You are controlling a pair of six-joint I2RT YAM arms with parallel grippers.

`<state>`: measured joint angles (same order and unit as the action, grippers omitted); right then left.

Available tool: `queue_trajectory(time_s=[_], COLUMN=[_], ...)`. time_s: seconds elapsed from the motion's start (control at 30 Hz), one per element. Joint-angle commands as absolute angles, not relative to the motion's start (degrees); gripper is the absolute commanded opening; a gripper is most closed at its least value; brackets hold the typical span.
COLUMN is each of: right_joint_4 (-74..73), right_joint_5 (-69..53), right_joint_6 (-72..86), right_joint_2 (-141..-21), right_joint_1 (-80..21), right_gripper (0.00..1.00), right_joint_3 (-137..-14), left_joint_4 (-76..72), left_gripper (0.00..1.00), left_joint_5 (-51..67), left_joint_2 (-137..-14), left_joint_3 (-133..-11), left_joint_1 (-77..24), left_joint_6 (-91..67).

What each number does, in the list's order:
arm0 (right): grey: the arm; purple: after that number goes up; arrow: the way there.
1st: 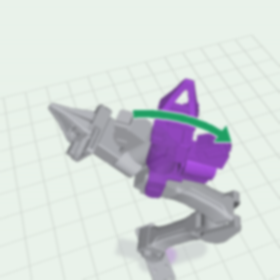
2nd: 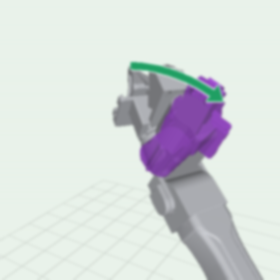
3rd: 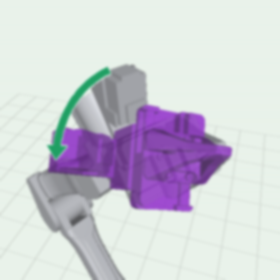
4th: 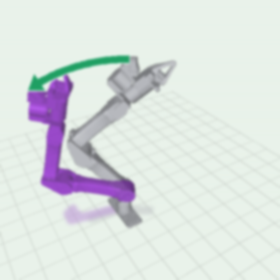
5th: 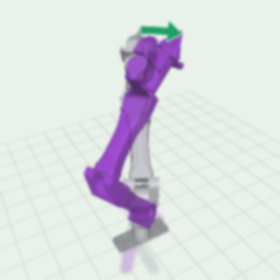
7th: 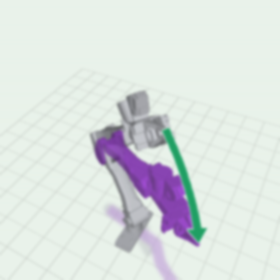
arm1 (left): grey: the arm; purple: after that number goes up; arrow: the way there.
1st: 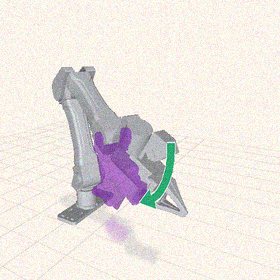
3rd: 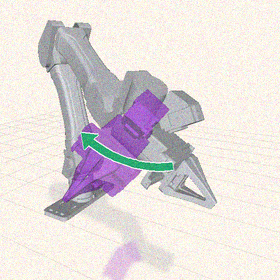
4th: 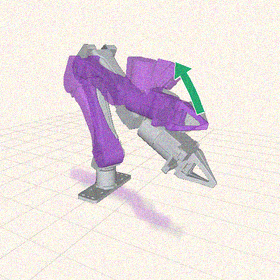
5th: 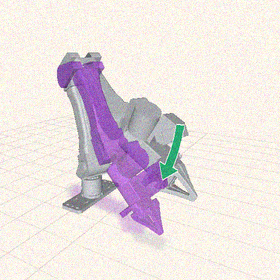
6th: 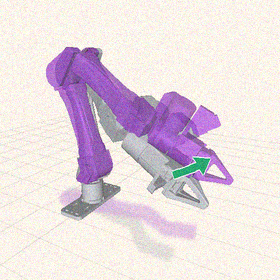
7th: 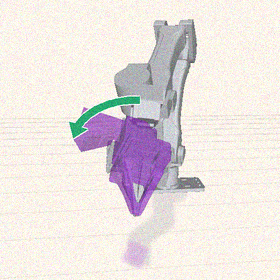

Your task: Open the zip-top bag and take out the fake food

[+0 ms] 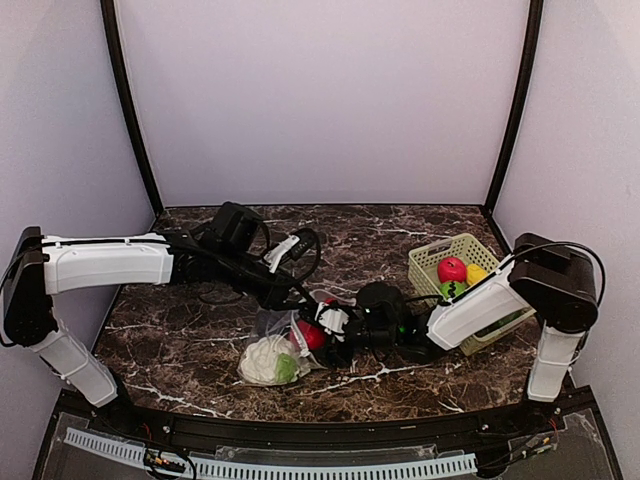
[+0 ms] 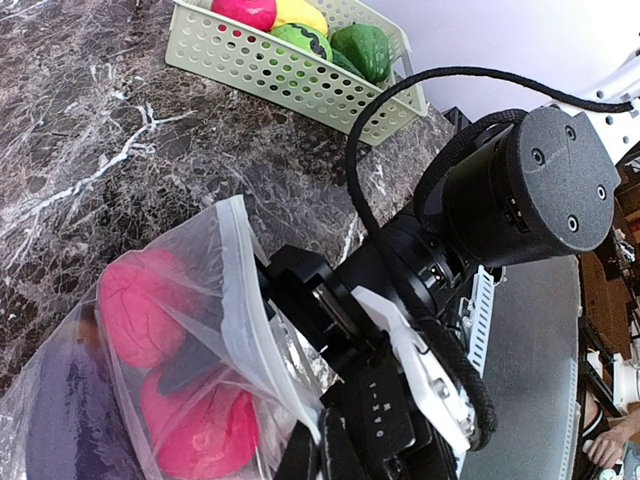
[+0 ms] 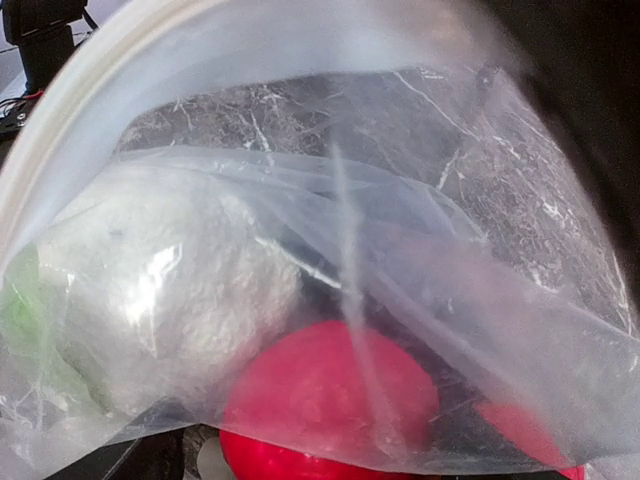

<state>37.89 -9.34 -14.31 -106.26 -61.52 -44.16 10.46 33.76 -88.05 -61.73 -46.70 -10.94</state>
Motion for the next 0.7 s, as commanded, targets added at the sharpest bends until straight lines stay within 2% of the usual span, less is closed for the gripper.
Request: queue_trajectory(time_s=[0.0,0.17,0.4,0.67], right_joint_4=[33.34,32.11,32.53,33.43], right_joint_5=[-7.64,-6.22,-3.03,-4.45], right_joint_6=[-13.76,-14.5,-15.39,-16.0], right_joint_2=[-109.51,-109.69,-108.97,-110.22], right_joint_1=[-61.96,-61.96,-61.94,-61.96], right_gripper=[0.87,0.86,0.93,0.83], right_joint_3=[-45.52,-45.83,-44.27,-44.97], left_joint_4=[10.94,11.16,11.11,11.62], left_gripper=[0.01,0.01,0.01,0.01], left_joint_5=[36.17,36.15,36.8,36.02], left_joint_2=[-86.08,-86.03,-86.26,-85.55], left_joint_3=[-61.27,-61.36,-61.21,-60.95], left_joint_1=[-46.63,-46.67,-46.67,-46.65], left_joint_6=[-10.63,-10.46,-10.63,-10.54])
